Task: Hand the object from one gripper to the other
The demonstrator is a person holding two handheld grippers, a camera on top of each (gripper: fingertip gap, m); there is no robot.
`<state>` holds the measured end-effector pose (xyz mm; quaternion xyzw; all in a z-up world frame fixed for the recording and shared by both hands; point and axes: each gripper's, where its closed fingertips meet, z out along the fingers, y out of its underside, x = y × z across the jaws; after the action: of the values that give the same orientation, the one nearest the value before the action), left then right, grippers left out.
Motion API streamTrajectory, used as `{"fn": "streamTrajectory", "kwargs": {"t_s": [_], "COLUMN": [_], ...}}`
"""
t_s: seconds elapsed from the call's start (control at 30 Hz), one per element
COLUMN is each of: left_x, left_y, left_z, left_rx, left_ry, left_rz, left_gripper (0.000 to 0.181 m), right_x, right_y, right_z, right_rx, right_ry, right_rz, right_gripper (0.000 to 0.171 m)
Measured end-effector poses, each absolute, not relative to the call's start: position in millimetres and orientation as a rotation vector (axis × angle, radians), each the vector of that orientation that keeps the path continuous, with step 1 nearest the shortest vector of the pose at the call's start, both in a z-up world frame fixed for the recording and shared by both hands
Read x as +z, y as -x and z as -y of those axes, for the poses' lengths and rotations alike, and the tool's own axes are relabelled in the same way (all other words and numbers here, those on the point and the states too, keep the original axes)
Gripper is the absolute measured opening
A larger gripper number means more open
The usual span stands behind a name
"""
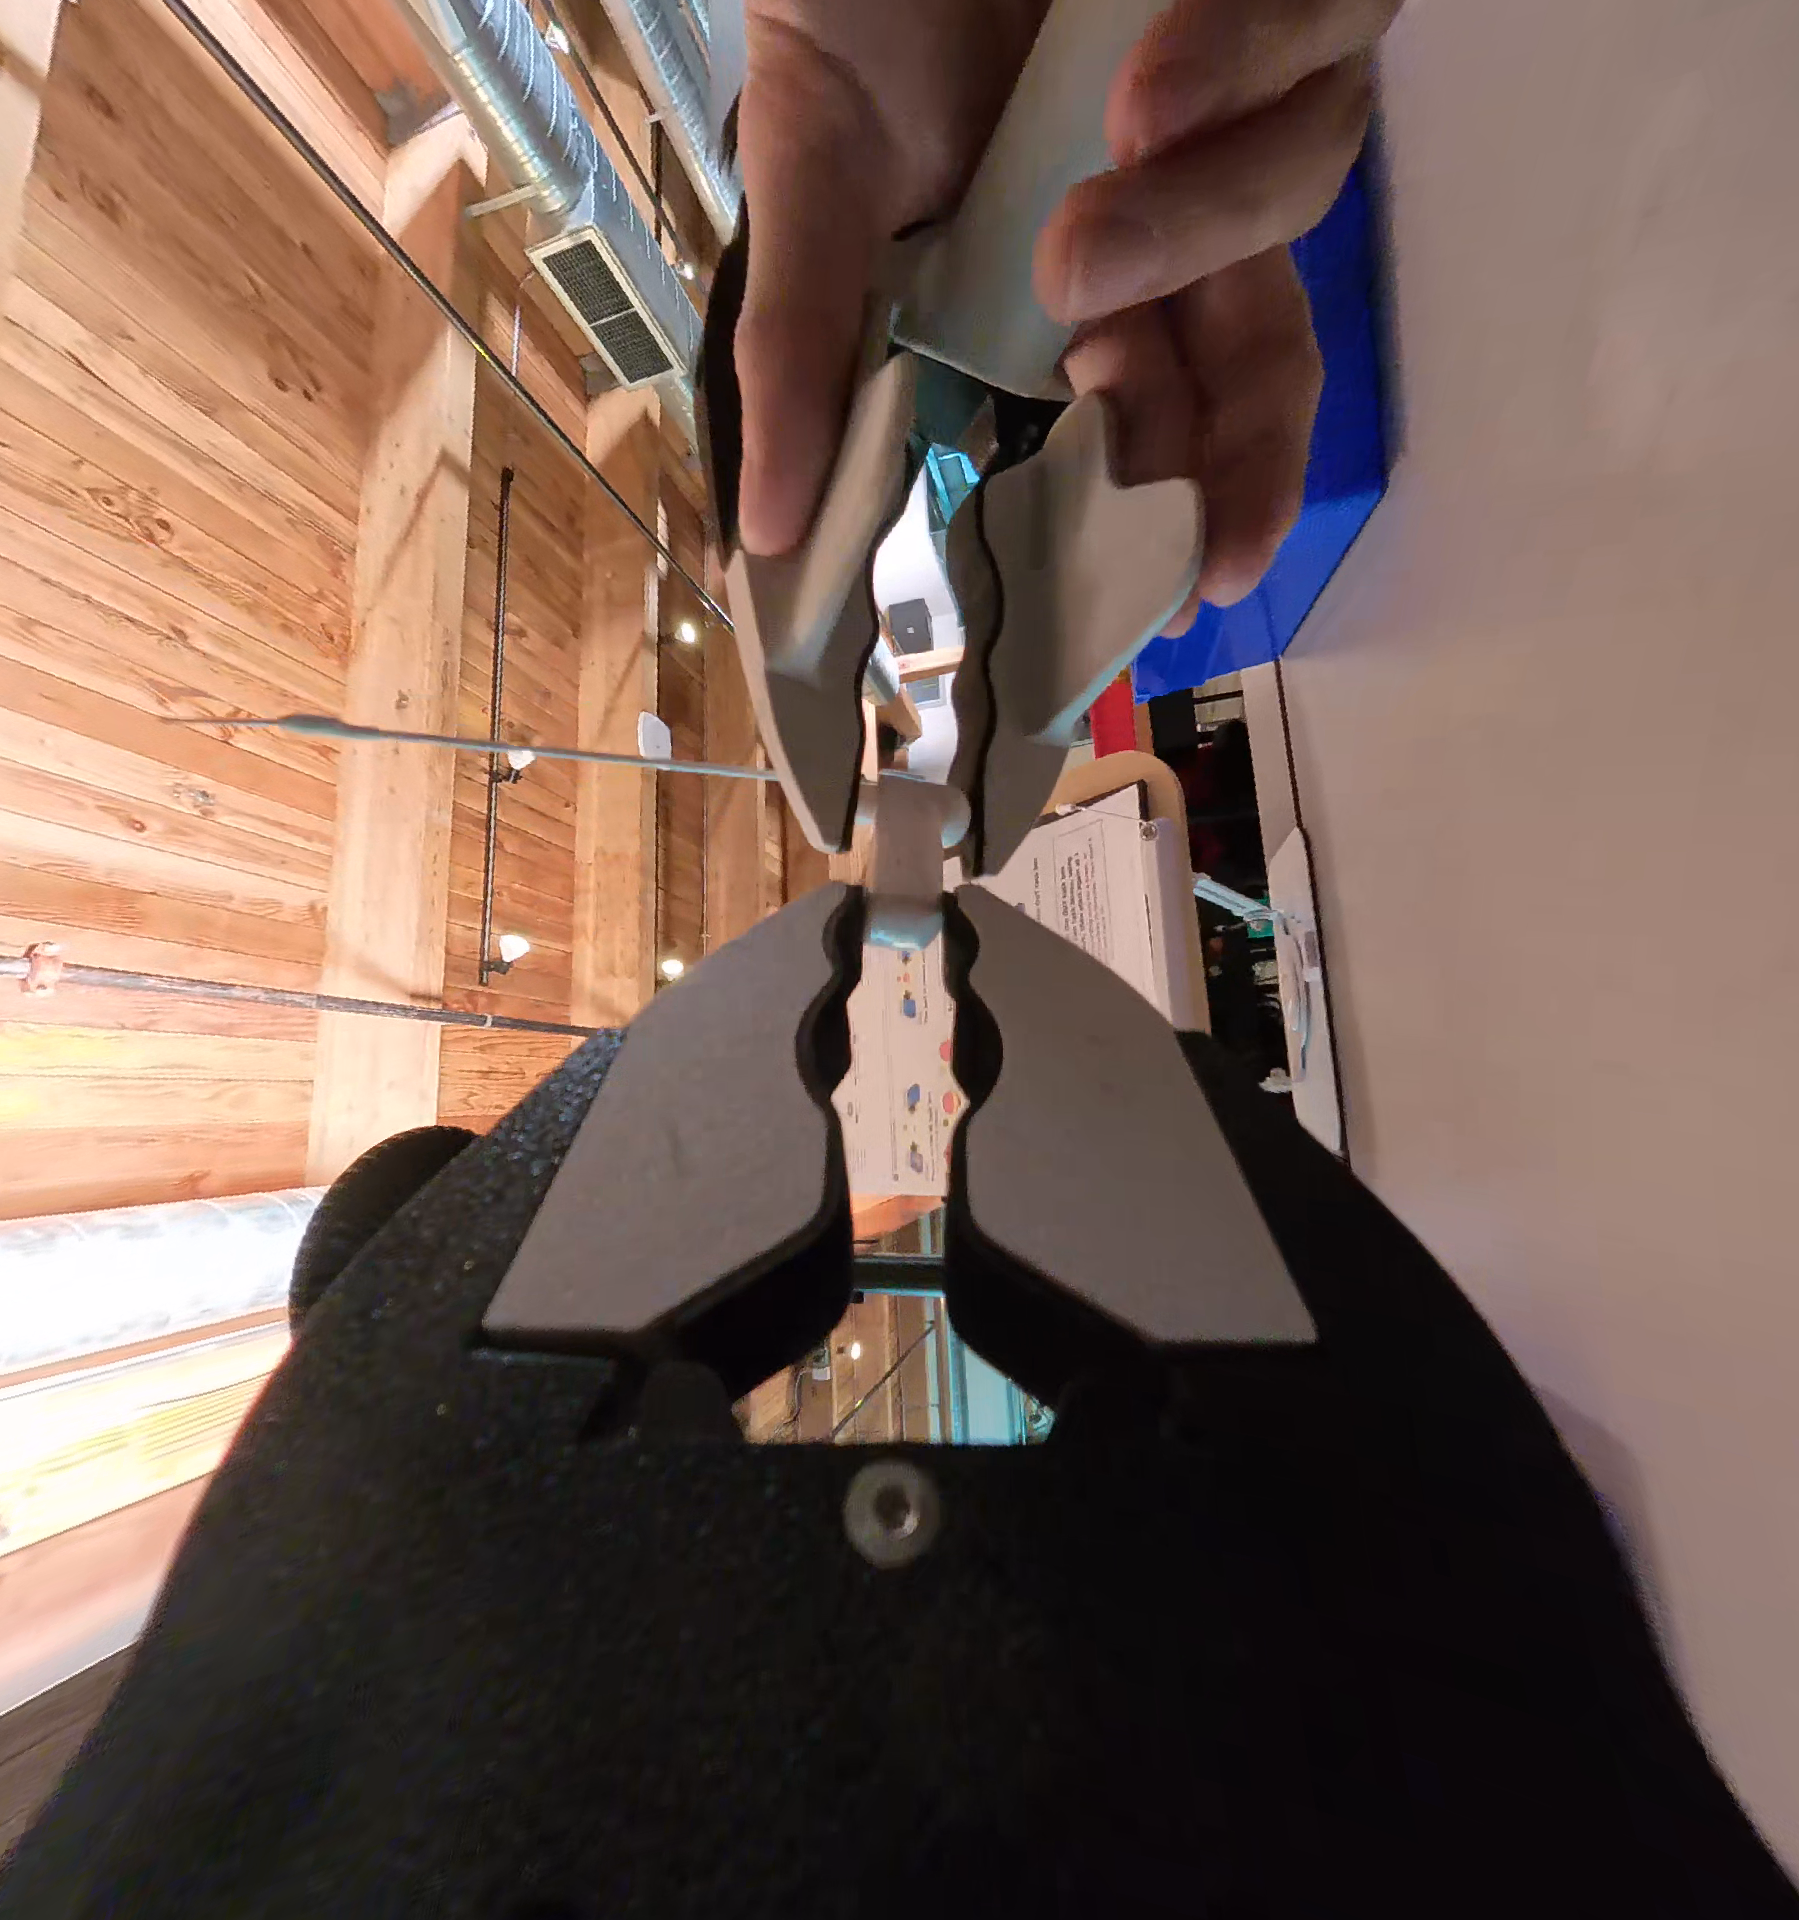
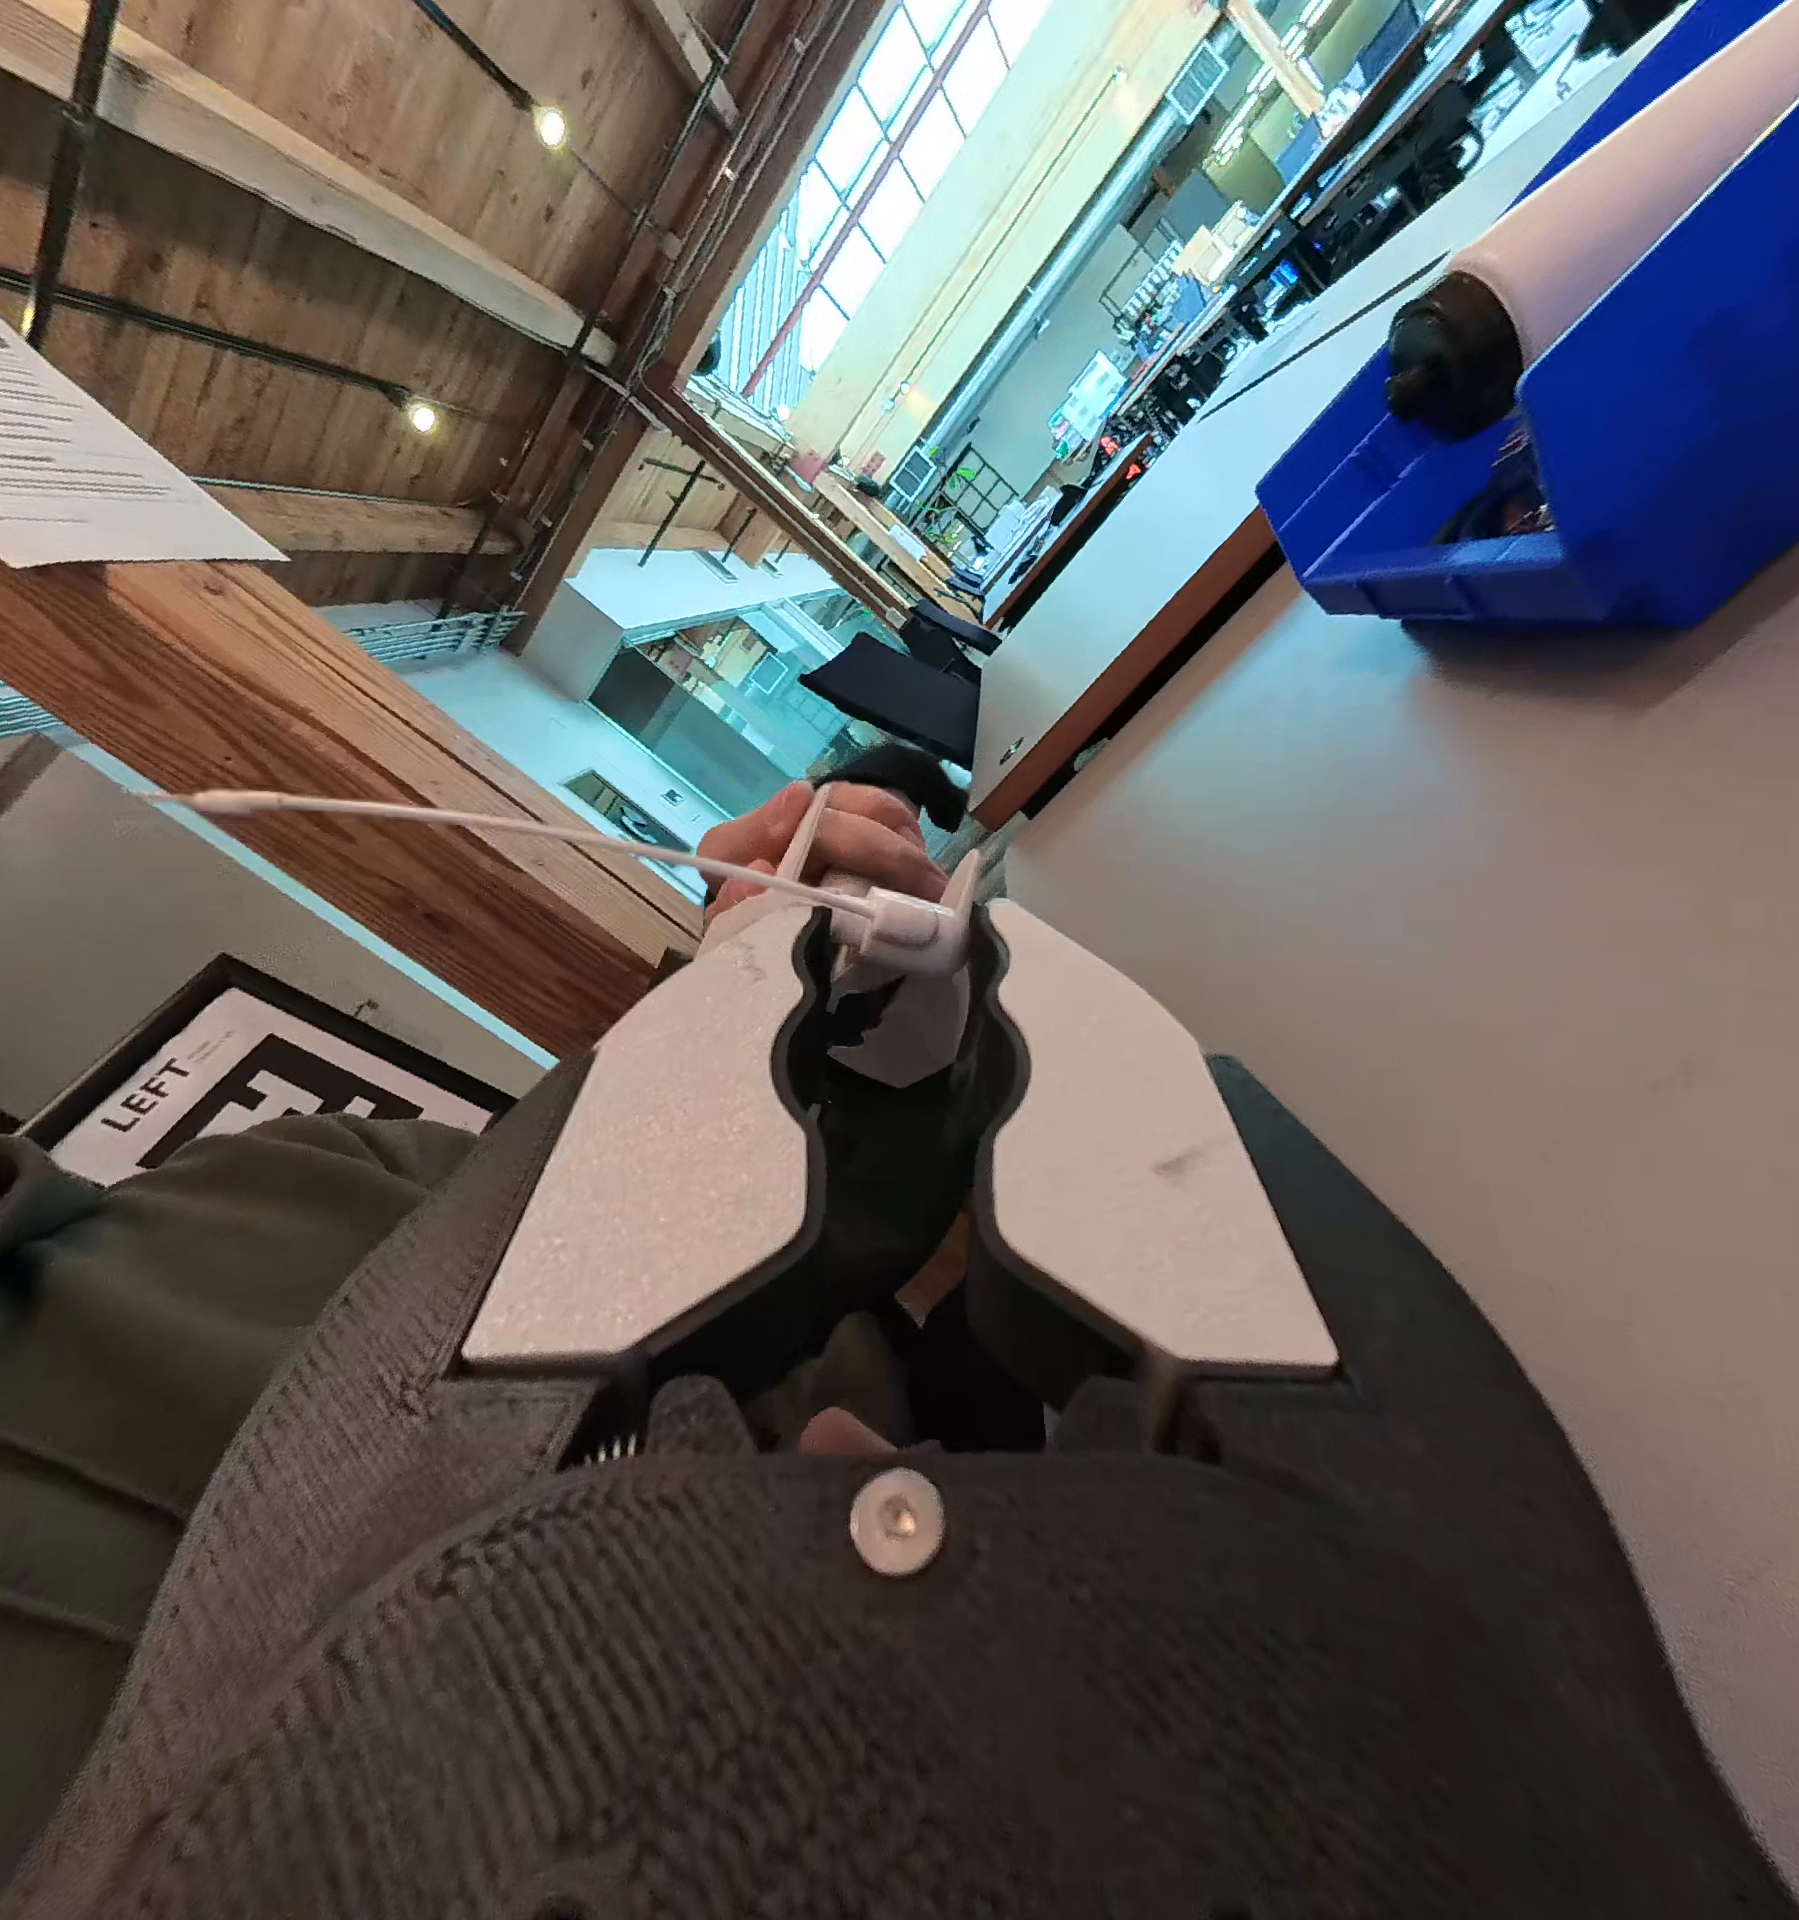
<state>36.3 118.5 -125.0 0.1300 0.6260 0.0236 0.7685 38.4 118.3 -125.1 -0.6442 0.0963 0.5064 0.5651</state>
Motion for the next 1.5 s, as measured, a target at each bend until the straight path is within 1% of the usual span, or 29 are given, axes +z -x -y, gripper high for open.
{"fn": "streamTrajectory", "kwargs": {"t_s": [0.1,0.2,0.27,0.33,0.47,0.53,0.57,0.6,0.63,0.73,0.87,1.07,1.13,1.23,1.33,1.4,1.5], "left_x": [-124.1,-122.1,-124.0,-128.7,-117.7,-103.5,-99.0,-97.5,-99.6,-107.4,-101.7,-107.9,-107.8,-112.6,-118.9,-116.3,-116.9], "left_y": [-34.8,-34.7,-37.8,-42.2,-37.2,-30.9,-27.3,-24.2,-22.8,-20.3,-17.4,-22.6,-23.5,-24.1,-21.2,-17.7,-11.3], "left_z": [-121.9,-130.4,-139.6,-145.2,-122.8,-116.7,-114.3,-111.8,-109.5,-101.3,-99.7,-109.3,-114.8,-120.0,-118.0,-114.5,-106.9], "left_rx": [0.045,-0.097,-0.291,-0.616,-1.651,-2.046,-2.174,-2.248,-2.265,-2.227,-2.266,-2.046,-2.006,-1.998,-2.066,-2.166,-2.271], "left_ry": [-0.258,-0.114,0.078,0.366,0.959,1.099,1.115,1.112,1.116,1.104,1.045,0.97,0.988,1.072,1.178,1.217,1.247], "left_rz": [-1.356,-1.392,-1.462,-1.55,-1.58,-1.502,-1.481,-1.483,-1.507,-1.603,-1.57,-1.583,-1.578,-1.608,-1.669,-1.672,-1.728], "left_gripper": [0.016,0.02,0.038,0.046,0.051,0.052,0.051,0.046,0.041,0.035,0.016,0.014,0.014,0.014,0.014,0.014,0.014], "right_x": [-124.0,-113.2,-96.9,-83.5,-75.8,-80.4,-82.4,-84.6,-85.0,-86.3,-84.6,-102.7,-109.5,-108.5,-92.9,-95.9,-107.2], "right_y": [-36.7,-40.0,-51.5,-58.0,-45.8,-34.2,-29.9,-25.4,-22.5,-18.8,-15.6,-23.5,-26.2,-42.9,-41.2,-31.4,-21.8], "right_z": [-121.0,-122.2,-119.0,-111.1,-101.4,-102.8,-104.4,-105.5,-106.3,-106.9,-105.4,-109.1,-106.3,-104.2,-97.1,-96.3,-99.9], "right_rx": [1.155,1.023,0.883,0.729,0.398,0.279,0.239,0.223,0.216,0.203,0.201,0.138,0.081,-0.158,-0.386,-0.456,-0.549], "right_ry": [1.517,1.48,1.408,1.352,1.278,1.265,1.261,1.263,1.258,1.258,1.247,1.353,1.398,1.421,1.312,1.301,1.324], "right_rz": [-0.173,-0.087,-0.044,0.047,0.325,0.436,0.469,0.498,0.51,0.534,0.553,0.574,0.629,0.681,0.765,0.865,0.991], "right_gripper": [0.025,0.025,0.025,0.025,0.025,0.025,0.025,0.026,0.025,0.025,0.025,0.027,0.038,0.047,0.047,0.047,0.04]}}
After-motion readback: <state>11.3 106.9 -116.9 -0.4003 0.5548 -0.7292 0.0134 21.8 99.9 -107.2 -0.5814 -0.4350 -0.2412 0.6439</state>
